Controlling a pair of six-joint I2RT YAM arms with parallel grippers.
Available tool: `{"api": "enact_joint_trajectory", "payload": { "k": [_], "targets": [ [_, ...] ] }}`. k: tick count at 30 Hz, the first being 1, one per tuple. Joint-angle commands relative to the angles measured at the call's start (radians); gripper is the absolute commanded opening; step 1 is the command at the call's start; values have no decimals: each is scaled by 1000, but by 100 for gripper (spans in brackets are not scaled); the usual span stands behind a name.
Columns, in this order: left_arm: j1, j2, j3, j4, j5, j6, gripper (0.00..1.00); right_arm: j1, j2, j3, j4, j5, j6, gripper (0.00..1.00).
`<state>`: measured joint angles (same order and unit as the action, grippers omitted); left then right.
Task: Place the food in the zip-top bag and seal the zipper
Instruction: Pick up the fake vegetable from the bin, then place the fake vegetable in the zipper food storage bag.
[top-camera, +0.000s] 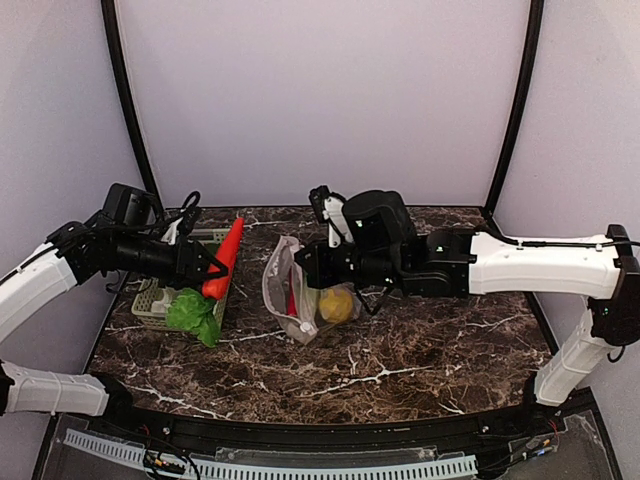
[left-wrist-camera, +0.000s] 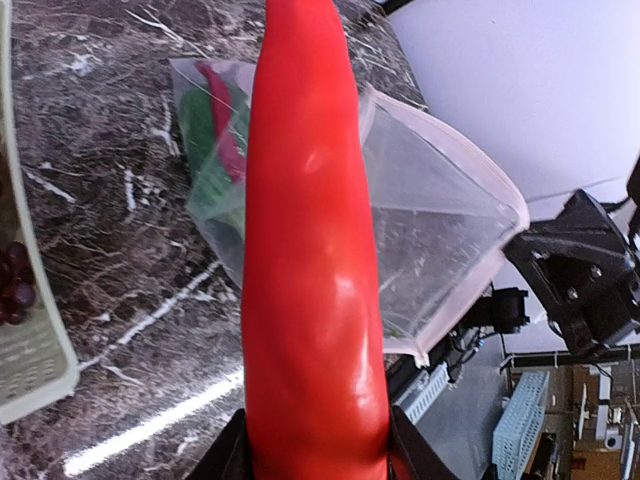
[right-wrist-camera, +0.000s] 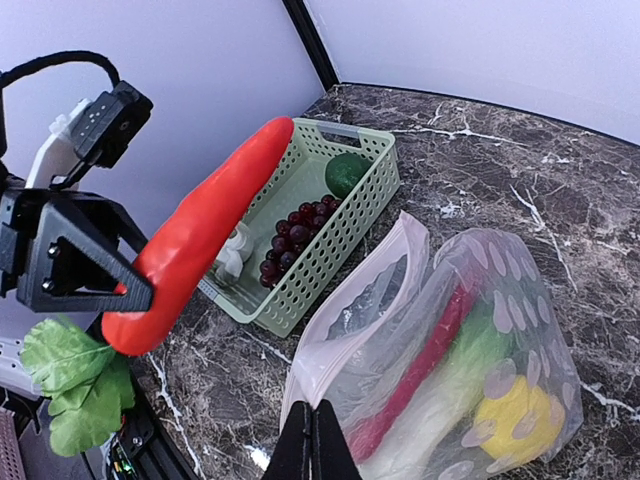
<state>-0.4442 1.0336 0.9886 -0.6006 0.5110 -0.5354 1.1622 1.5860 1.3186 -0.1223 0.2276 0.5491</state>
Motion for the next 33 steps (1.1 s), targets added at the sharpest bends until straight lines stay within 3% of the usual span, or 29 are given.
{"api": "enact_joint_trajectory", "payload": {
  "k": [1, 12, 21, 33],
  "targets": [
    [-95, -41, 3, -2, 76, -119, 32, -7, 17, 40, 6, -10, -26, 0],
    [-310, -24, -72, 85, 106, -267, 32, -7, 53, 70, 3, -13, -49, 0],
    [-318, 3, -162, 201, 95, -320, 30, 0, 60, 89, -6, -38, -66, 0],
    [-318, 63, -173, 312, 89, -358, 30, 49, 61, 91, 29, -64, -141, 0]
  ]
}}
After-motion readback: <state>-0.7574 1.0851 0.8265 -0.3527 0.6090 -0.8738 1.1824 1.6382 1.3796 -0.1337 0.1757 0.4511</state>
